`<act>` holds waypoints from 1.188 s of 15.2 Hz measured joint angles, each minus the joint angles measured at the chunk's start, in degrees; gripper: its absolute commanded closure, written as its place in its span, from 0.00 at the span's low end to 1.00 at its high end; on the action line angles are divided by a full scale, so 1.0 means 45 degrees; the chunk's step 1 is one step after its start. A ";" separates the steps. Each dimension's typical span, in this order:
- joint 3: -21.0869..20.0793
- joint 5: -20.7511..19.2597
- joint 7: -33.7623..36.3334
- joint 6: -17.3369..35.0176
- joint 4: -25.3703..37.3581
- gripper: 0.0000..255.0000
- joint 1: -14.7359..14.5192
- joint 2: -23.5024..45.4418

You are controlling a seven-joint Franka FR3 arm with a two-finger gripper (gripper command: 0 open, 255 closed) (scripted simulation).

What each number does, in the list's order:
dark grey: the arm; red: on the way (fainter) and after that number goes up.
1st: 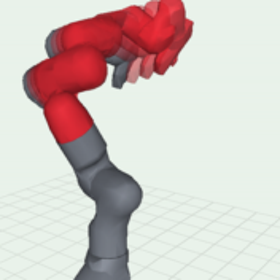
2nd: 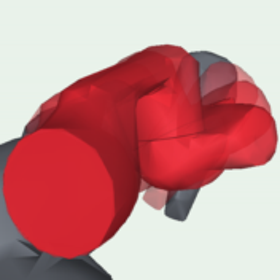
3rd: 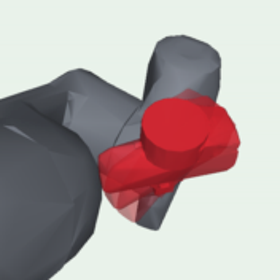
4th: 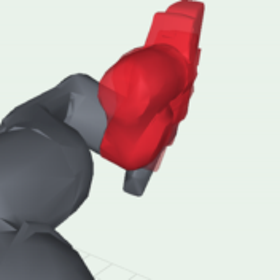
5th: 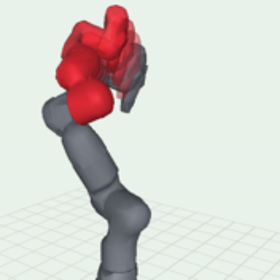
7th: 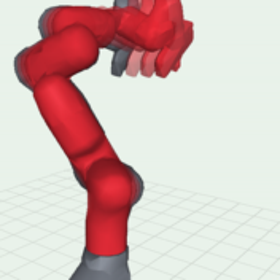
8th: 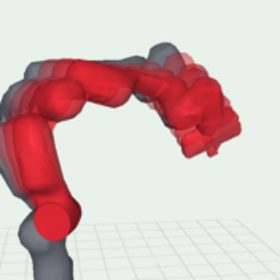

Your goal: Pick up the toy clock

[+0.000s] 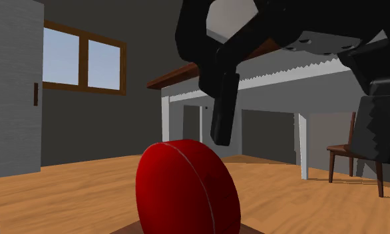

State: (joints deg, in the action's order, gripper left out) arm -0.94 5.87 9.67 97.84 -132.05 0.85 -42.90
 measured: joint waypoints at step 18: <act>0.0316 -0.0370 -0.5407 0.1093 0.6627 0.00 -0.1513 0.7760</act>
State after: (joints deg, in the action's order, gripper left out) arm 0.49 4.20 -14.67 102.76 -102.23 -5.96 -7.98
